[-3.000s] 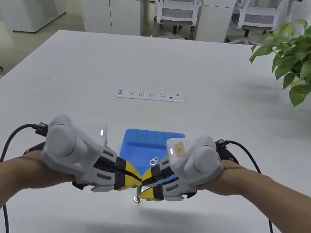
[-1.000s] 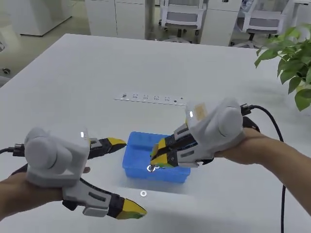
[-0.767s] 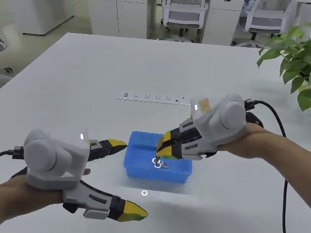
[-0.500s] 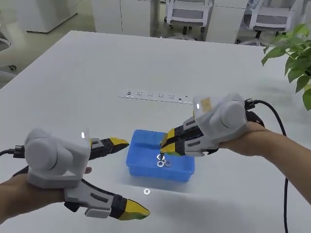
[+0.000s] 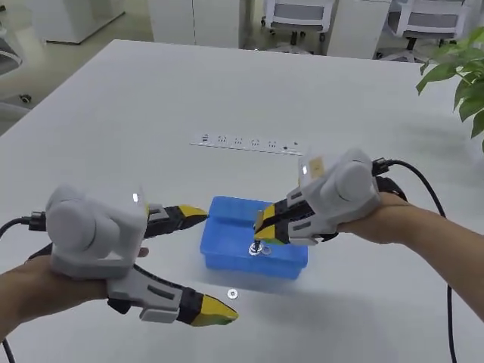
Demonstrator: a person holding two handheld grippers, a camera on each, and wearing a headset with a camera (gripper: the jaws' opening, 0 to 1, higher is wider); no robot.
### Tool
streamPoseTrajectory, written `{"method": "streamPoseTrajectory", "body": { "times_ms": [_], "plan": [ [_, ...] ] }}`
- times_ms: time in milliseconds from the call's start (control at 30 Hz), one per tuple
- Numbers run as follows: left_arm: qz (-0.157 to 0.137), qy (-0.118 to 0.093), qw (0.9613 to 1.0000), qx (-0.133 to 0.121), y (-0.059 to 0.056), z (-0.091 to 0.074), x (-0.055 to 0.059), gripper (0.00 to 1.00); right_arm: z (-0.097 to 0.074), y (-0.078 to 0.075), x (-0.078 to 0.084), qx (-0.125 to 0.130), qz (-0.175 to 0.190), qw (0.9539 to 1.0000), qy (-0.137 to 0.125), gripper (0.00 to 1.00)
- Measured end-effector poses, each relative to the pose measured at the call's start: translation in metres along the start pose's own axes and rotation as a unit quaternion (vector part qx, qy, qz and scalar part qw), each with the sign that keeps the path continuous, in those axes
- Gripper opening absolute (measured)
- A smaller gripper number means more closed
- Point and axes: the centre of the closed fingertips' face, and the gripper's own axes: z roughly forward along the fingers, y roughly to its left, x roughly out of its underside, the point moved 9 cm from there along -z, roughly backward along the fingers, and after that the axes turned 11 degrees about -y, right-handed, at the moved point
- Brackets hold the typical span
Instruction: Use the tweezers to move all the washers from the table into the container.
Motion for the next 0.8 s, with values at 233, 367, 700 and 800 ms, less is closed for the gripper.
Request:
{"method": "streamPoseTrajectory", "body": {
  "times_ms": [233,367,700,800],
  "plan": [
    [0.018,0.001,0.9997,0.016,0.011,0.012,-0.005,0.68,0.002,-0.001,0.007,-0.004,0.008,1.0,0.002,0.08],
    [0.03,0.004,0.9993,0.021,0.018,0.02,-0.006,0.53,0.004,-0.002,0.012,-0.008,0.011,0.9999,0.005,0.08],
    [0.057,0.013,0.9979,0.029,0.036,0.04,-0.009,0.26,0.007,0.001,0.016,-0.021,0.015,0.9996,0.011,0.08],
    [0.065,0.016,0.9972,0.032,0.04,0.045,-0.009,0.23,0.008,0.001,0.016,-0.022,0.015,0.9996,0.01,0.08]
  ]
}}
